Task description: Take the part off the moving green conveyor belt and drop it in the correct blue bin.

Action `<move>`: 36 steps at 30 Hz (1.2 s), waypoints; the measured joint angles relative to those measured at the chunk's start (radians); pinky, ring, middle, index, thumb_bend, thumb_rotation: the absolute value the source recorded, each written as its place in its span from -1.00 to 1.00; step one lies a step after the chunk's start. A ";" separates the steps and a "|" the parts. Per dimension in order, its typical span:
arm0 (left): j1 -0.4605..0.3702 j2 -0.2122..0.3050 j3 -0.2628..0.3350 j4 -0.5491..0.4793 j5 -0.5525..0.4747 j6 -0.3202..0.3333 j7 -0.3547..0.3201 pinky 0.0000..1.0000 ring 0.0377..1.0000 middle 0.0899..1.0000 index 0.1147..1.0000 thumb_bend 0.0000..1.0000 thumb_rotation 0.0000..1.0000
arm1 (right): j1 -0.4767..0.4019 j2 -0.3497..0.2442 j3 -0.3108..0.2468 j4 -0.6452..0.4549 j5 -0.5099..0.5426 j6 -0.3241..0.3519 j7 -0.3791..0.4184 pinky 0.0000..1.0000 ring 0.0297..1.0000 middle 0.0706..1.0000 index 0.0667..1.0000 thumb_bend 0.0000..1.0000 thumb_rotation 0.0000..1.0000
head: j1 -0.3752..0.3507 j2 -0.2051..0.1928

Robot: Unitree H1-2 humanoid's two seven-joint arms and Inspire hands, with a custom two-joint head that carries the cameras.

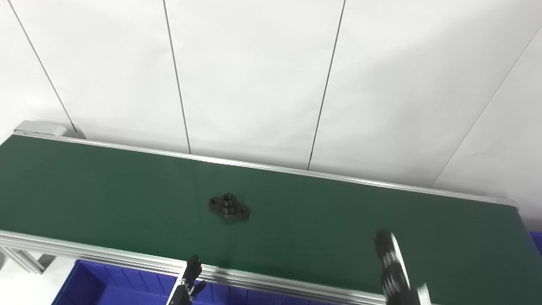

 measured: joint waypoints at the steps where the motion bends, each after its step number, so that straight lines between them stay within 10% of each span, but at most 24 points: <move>1: 0.000 0.001 0.000 0.000 0.001 0.000 0.000 0.76 0.96 1.00 1.00 0.86 0.73 | -0.038 -0.001 -0.001 0.000 -0.014 0.024 0.009 0.70 0.83 0.84 0.79 0.94 0.65 | 0.000 0.000; 18: 0.003 0.009 -0.018 -0.008 0.029 0.000 0.005 0.82 0.98 1.00 1.00 0.84 0.70 | -0.575 -0.036 0.152 0.326 -0.571 0.494 0.138 0.30 0.50 0.61 0.73 1.00 0.18 | 0.003 0.020; 36: 0.025 -0.007 -0.051 -0.046 0.016 0.000 0.009 0.90 1.00 1.00 1.00 0.86 0.68 | -0.795 -0.013 0.382 0.816 -0.829 0.568 0.043 0.06 0.28 0.45 0.62 1.00 0.02 | 0.041 0.069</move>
